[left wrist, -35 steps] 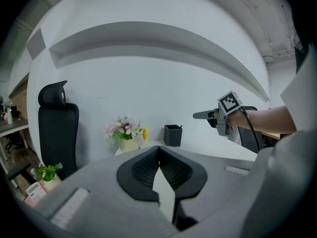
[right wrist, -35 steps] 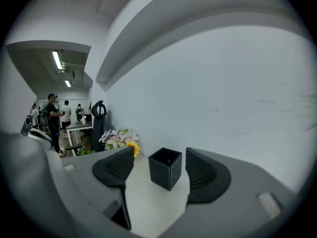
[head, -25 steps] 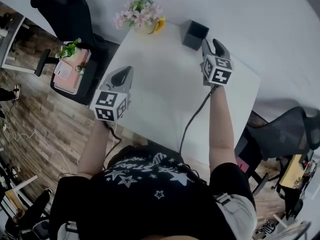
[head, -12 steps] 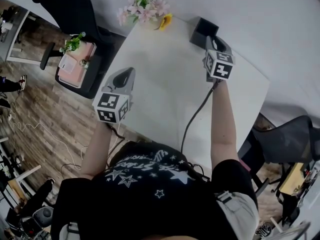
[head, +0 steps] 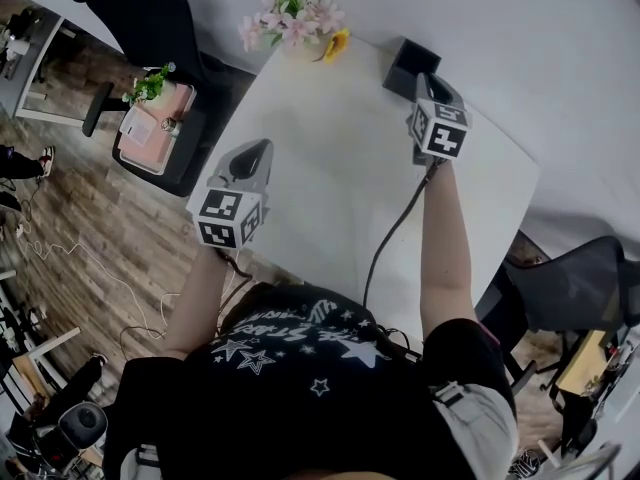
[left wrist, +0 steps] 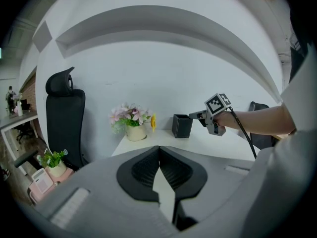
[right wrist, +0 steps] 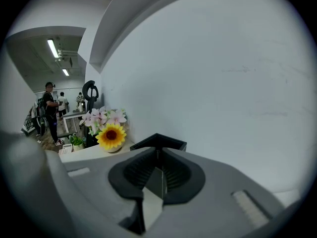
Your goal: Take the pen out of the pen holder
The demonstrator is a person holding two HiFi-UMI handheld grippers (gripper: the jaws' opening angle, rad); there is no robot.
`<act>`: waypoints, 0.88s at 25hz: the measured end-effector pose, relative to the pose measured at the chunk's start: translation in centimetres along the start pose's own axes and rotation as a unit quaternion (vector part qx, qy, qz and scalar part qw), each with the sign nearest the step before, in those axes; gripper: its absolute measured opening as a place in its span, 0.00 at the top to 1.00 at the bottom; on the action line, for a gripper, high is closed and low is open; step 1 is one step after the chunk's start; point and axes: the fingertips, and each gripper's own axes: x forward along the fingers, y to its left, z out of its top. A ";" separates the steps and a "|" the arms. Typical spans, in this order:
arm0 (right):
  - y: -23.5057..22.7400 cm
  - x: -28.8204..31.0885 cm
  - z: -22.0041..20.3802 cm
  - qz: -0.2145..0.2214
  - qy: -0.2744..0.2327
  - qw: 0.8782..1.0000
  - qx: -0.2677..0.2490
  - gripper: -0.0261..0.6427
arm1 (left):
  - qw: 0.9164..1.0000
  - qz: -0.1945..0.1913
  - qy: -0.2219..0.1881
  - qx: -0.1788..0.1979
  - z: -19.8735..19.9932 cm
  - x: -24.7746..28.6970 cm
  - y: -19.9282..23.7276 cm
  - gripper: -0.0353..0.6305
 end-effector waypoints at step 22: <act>4.6 -15.6 9.9 -0.059 -0.147 0.987 -0.024 0.90 | 0.996 -0.036 -0.081 0.023 1.7 -9.5 -0.4 0.93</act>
